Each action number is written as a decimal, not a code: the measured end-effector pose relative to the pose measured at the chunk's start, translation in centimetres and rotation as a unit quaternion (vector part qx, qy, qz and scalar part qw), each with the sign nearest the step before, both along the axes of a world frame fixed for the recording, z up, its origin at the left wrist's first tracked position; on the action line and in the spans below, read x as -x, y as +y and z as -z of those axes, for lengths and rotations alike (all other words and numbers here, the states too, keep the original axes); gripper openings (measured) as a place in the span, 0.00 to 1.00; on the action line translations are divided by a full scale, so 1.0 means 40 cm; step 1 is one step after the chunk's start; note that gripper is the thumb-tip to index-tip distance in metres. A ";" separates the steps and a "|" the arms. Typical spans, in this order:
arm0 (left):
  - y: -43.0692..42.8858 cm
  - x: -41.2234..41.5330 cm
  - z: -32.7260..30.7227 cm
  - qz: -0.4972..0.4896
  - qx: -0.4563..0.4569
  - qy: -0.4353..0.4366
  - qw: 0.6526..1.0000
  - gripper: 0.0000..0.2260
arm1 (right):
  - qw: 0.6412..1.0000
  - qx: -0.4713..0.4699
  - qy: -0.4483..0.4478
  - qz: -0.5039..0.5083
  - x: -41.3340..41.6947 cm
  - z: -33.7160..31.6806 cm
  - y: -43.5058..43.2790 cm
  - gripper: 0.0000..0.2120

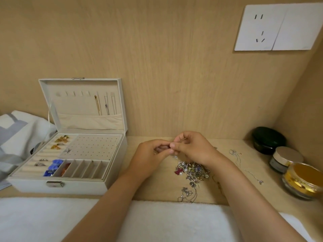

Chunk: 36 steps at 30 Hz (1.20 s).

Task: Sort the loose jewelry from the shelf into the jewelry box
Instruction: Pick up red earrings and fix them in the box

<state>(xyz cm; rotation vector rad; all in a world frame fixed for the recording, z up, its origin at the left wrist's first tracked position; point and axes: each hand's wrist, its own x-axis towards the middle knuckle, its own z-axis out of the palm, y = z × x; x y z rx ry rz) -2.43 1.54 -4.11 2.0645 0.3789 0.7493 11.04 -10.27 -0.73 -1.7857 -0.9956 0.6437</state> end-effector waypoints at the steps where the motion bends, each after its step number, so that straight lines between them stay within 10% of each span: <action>1: 0.007 0.000 0.004 -0.013 -0.007 0.009 1.000 0.08 | 0.999 0.011 -0.043 -0.014 -0.002 -0.006 -0.006 0.06; 20: 0.007 0.009 -0.079 -0.062 -0.172 0.080 0.980 0.08 | 0.933 0.231 -0.229 -0.151 0.038 -0.042 -0.028 0.11; 36: 0.134 0.237 -0.167 -0.117 -0.215 0.148 0.958 0.09 | 0.991 -0.015 -0.054 -0.122 0.120 -0.073 0.048 0.07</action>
